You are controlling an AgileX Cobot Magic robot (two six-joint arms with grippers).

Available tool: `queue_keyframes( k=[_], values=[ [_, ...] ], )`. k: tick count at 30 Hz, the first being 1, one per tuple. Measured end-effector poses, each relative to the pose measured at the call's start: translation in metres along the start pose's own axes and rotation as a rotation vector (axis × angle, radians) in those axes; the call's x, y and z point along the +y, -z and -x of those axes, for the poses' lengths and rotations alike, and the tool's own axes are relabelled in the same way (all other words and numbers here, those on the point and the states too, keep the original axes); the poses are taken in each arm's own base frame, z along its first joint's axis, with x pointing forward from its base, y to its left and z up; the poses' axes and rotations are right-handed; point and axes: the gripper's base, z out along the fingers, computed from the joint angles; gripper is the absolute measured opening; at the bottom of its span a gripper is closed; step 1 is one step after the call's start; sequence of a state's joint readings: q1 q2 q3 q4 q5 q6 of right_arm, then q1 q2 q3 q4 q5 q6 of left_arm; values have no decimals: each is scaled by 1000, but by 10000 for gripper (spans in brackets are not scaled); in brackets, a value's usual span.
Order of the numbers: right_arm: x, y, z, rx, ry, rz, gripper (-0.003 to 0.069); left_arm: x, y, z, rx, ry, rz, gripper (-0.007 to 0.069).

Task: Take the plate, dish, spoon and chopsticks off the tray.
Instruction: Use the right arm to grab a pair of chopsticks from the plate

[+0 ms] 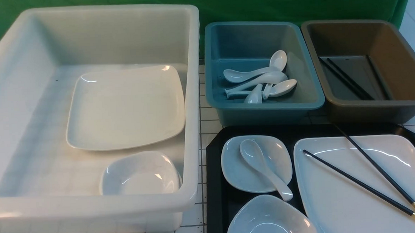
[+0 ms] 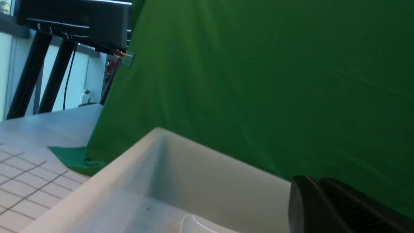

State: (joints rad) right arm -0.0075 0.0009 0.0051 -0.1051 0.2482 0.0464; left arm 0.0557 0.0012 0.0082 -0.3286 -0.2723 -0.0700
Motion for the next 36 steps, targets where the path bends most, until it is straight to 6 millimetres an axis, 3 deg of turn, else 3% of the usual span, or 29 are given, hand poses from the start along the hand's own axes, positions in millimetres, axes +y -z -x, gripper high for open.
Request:
queue_keyframes(
  k=[6, 9, 12, 13, 14, 17, 18, 20, 21, 23, 25, 27, 30, 33, 34, 35, 36],
  values=[
    [0, 0, 1, -6, -1, 0, 241, -1, 1, 11, -118, 173, -18, -20],
    [1, 0, 6, -61, -99, 15, 241, -2, 2, 19, -203, 212, -49, -20],
    [1, 2, 20, -213, -510, 73, 241, -9, 3, 34, -291, 275, -104, -20],
    [1, 2, 21, -222, -516, 74, 241, -9, 3, 34, -289, 277, -104, -20],
    [0, 4, 27, -292, -678, 103, 241, -18, 2, 53, -318, 283, -137, -20],
    [-1, 6, 33, -354, -766, 126, 240, -34, -2, 84, -330, 265, -174, -20],
    [-2, 7, 36, -394, -791, 137, 240, -46, -9, 103, -268, 227, -179, -20],
    [-3, 8, 38, -415, -803, 142, 240, -55, -15, 117, -197, 198, -168, -20],
    [-4, 10, 41, -455, -811, 151, 240, -65, -25, 132, -72, 158, -132, -20],
    [-4, 11, 43, -485, -820, 160, 240, -70, -35, 139, 35, 118, -95, -20],
    [-4, 14, 50, -496, -858, 201, 230, -77, -56, 145, 260, 19, -29, -20],
    [-1, 19, 67, -425, -830, 234, 169, -80, -72, 141, 433, -70, -6, -20],
    [3, 30, 113, -282, -671, 280, 57, -82, -96, 125, 686, -122, -5, -20],
    [9, 30, 150, -79, -479, 322, 31, -81, -114, 100, 897, -128, -23, -20],
    [15, 18, 164, 81, -371, 335, 29, -79, -123, 87, 991, -126, -30, -20],
    [19, 10, 169, 208, -280, 337, 29, -78, -128, 77, 1069, -134, -49, -20],
    [21, 8, 173, 211, -271, 343, 29, -78, -129, 75, 1079, -133, -46, -20]
  ],
)
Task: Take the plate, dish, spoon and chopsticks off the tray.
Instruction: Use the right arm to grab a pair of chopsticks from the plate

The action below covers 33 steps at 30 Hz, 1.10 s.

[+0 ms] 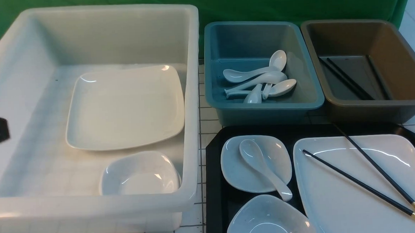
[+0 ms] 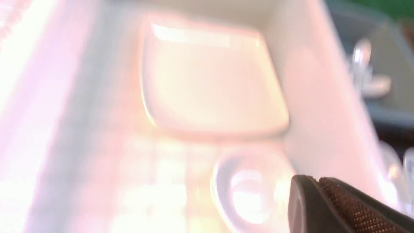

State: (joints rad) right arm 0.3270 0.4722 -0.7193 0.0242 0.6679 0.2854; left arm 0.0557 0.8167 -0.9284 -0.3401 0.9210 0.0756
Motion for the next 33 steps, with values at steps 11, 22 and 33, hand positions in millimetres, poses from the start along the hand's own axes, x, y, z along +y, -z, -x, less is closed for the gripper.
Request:
queue_keyframes(
  k=[11, 22, 33],
  values=[
    [-8, -120, 1, 808, 303, -200, 22, -22, -46, 28, 241, -132, -188, -25],
    [-70, -194, -26, 987, 230, -81, 197, -143, -72, 7, 467, -489, -374, -26],
    [-67, -244, -49, 911, 423, -76, 683, -176, -107, 4, 592, -562, -366, -26]
  ],
)
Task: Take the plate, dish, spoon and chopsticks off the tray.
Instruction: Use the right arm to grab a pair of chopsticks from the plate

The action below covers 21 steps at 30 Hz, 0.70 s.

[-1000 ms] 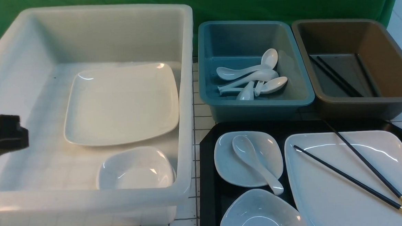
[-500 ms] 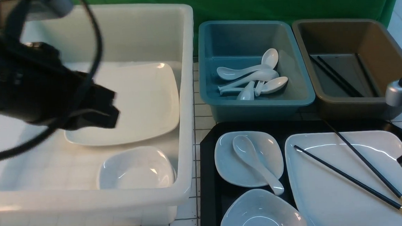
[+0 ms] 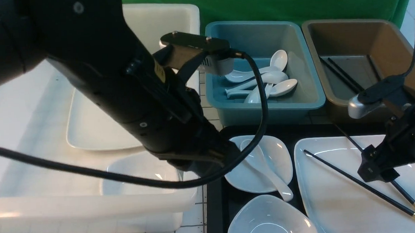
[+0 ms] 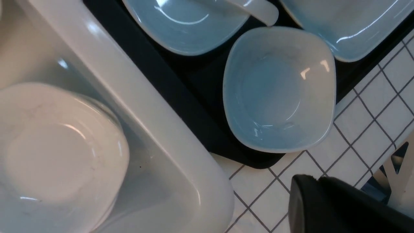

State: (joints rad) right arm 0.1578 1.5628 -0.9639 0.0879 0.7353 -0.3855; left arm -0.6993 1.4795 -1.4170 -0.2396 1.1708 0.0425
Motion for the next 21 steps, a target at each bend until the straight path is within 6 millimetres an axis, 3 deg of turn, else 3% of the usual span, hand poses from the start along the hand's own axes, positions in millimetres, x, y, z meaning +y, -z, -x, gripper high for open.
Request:
queue_keyframes(
  k=[11, 14, 17, 19, 20, 21],
  values=[
    [-4, -48, -4, 131, 14, 8, 682, 0, 0, 3, -10, -4, 6, -25],
    [-5, -52, -3, 141, -10, 10, 663, 0, 0, 3, -10, -5, 6, -25],
    [-4, -53, -4, 154, -30, 16, 582, 0, 0, 3, -10, -5, 6, -25],
    [-3, -52, -5, 173, -43, 28, 412, 0, 0, 3, -10, -4, 6, -25],
    [-3, -52, -7, 191, -41, 33, 283, 0, 0, 3, -10, -4, 6, -25],
    [-3, -52, -7, 191, -41, 33, 283, 0, 0, 3, -10, -4, 6, -25]
  ],
)
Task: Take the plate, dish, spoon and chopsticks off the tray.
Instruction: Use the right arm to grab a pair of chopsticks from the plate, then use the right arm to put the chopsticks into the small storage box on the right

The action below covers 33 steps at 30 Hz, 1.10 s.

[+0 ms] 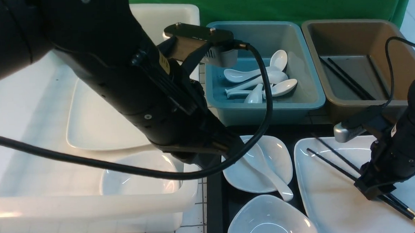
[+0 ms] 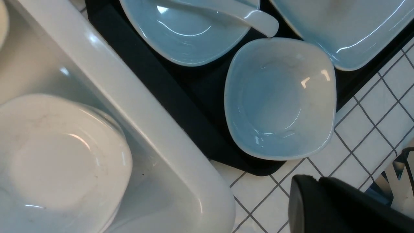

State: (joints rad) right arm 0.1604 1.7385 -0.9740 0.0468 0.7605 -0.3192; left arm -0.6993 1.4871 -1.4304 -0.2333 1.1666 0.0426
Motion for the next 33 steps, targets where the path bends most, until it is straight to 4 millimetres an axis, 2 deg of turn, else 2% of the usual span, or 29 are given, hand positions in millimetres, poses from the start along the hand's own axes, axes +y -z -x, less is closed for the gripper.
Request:
queue_keyframes(
  k=[1, 7, 10, 16, 21, 24, 27, 30, 33],
  values=[
    [0, 0, -3, 29, 3, 5, 146, 0, 0, 0, 0, 1, 0, -25],
    [5, 2, -10, 109, 7, 33, 157, 0, 0, 0, -1, 1, 0, -25],
    [17, 11, -15, 159, 22, 68, 157, 0, 0, 0, -4, 1, 0, -25],
    [44, 53, -19, 62, 90, 77, 157, 0, 0, 2, -22, 1, 1, -25],
    [46, 103, -18, -65, 87, 52, 157, 1, 1, 10, -113, 13, 6, -25],
    [37, 134, -1, -215, 68, 14, 157, 1, 2, 20, -216, 21, 10, -25],
    [15, 166, 26, -429, 21, -59, 157, 2, 5, 30, -333, 20, 15, -25],
    [-12, 180, 54, -575, -34, -125, 157, 2, 9, 40, -452, 19, 19, -25],
    [-41, 180, 84, -669, -77, -182, 157, 3, 15, 51, -590, 12, 30, -25]
  ],
)
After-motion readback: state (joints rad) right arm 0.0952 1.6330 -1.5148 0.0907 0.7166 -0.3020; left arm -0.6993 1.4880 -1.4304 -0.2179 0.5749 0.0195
